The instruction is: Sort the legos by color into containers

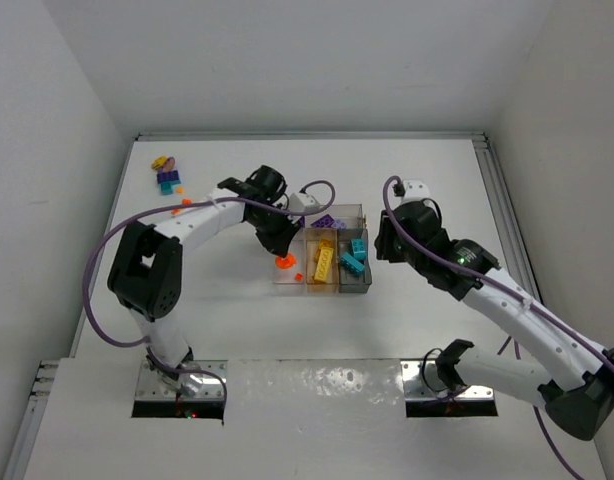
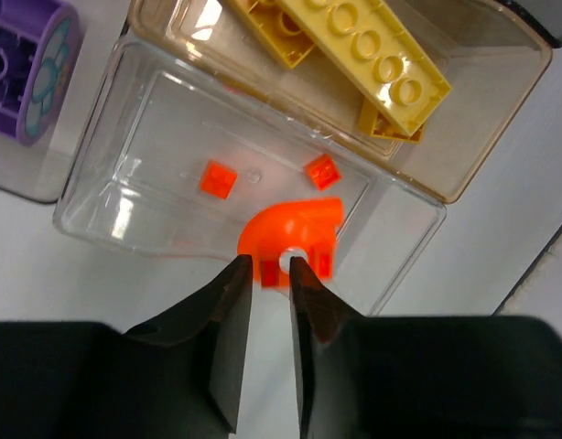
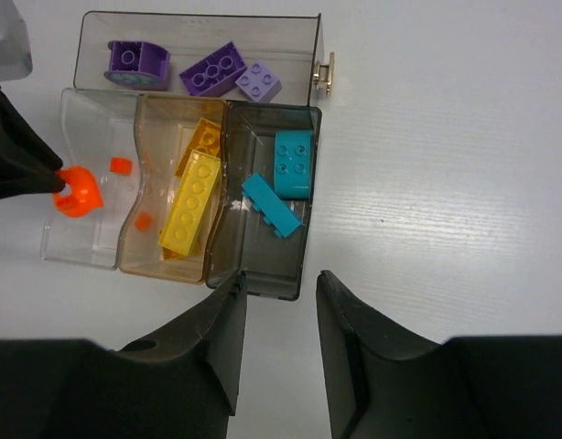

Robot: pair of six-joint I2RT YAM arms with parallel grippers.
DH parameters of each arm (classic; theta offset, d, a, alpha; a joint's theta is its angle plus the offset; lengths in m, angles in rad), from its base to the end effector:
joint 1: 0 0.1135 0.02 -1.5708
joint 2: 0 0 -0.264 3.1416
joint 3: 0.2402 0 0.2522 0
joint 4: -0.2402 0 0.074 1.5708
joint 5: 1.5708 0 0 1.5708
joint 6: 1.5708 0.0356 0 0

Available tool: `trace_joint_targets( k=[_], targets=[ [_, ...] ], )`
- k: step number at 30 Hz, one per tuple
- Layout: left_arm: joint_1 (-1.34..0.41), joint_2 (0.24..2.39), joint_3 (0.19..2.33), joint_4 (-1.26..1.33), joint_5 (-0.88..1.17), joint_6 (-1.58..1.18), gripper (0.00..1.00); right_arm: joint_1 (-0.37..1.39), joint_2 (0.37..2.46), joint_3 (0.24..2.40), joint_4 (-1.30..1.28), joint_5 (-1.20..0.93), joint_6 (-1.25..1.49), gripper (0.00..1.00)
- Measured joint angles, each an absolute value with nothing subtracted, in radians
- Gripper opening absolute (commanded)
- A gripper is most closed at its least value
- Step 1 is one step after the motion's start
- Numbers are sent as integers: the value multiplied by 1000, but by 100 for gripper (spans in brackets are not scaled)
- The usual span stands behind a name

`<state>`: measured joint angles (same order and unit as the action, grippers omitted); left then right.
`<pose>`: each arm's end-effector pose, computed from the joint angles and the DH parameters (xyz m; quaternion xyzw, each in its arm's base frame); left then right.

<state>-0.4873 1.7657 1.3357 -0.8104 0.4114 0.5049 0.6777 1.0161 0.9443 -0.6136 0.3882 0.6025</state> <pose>0.3056 -0.1781 0.2241 0.4892 0.8332 -0.2001 0.1627 0.1739 0.1227 0.3125 0.0492 0.8891 0.1113 0.4412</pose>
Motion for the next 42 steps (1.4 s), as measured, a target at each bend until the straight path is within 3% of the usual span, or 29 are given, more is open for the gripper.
trace_joint_targets(
  k=[3, 4, 5, 14, 17, 18, 22, 28, 29, 33, 37, 42],
  targets=[
    [-505, 1766, 1331, -768, 423, 487, 28, 678, 1006, 942, -615, 393, 605, 36],
    [-505, 1766, 1331, -755, 426, 485, 34, 678, 1004, 942, -615, 393, 606, 36],
    [-505, 1766, 1331, -743, 427, 482, 49, 678, 1002, 941, -615, 394, 606, 36],
    [-474, 1768, 1396, -726, 383, 417, 53, 678, 992, 937, -625, 394, 612, 36],
    [-365, 1767, 1462, -708, 376, 368, 55, 678, 984, 934, -630, 394, 614, 36],
    [-315, 1767, 1480, -698, 358, 352, 62, 678, 979, 932, -630, 394, 614, 37],
    [-71, 1767, 1521, -637, 215, 288, 75, 678, 965, 916, -629, 394, 621, 37],
    [196, 1869, 1552, -620, 60, 299, 72, 678, 960, 874, -630, 393, 630, 37],
    [208, 1904, 1565, -620, 45, 310, 70, 678, 960, 870, -629, 393, 630, 37],
    [199, 2026, 1578, -624, 22, 366, 46, 678, 960, 867, -629, 393, 630, 37],
    [187, 2092, 1578, -625, 16, 406, 37, 678, 962, 867, -629, 393, 630, 37],
    [183, 2108, 1579, -613, 15, 442, 37, 678, 964, 867, -629, 394, 629, 38]
  ],
)
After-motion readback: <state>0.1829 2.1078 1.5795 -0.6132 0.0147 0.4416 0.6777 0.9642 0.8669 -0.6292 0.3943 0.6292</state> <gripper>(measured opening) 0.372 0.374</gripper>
